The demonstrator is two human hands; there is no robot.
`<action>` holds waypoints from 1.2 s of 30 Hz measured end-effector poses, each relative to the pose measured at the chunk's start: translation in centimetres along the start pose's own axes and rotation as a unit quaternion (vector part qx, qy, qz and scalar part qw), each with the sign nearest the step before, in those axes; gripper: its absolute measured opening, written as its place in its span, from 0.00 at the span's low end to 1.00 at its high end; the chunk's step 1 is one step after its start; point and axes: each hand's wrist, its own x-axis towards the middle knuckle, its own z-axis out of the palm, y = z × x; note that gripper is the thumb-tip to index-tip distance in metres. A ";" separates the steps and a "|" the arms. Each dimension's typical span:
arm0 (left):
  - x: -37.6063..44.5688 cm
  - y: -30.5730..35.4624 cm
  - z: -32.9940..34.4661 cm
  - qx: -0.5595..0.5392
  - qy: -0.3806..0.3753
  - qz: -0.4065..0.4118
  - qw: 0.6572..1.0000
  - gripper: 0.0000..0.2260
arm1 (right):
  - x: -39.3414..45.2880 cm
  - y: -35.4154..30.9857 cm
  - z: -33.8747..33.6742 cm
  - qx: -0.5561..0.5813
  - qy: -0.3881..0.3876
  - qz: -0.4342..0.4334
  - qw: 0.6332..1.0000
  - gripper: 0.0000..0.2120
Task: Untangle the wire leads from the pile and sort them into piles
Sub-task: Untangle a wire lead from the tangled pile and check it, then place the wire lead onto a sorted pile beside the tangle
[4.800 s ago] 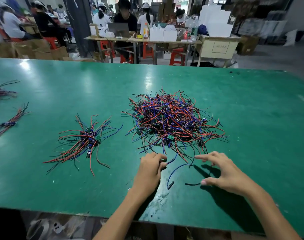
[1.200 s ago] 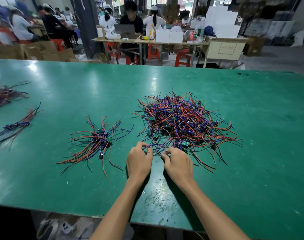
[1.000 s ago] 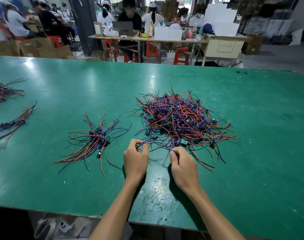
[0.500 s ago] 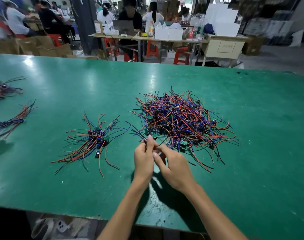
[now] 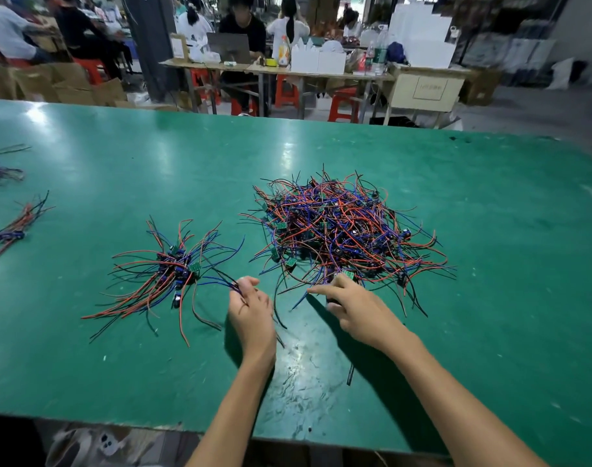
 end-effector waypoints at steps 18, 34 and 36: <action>-0.8 -0.6 -0.5 0.045 -0.122 0.024 0.991 0.13 | 0.0 -1.7 -2.5 0.275 0.096 -0.020 0.956 0.09; -0.8 -0.8 -0.5 0.064 -0.135 0.037 0.988 0.12 | -3.9 0.6 -2.4 0.059 -0.091 0.001 0.994 0.10; -0.8 -0.8 -0.6 0.064 -0.132 0.034 0.989 0.12 | -3.8 -0.7 -1.6 0.059 -0.028 0.013 0.998 0.13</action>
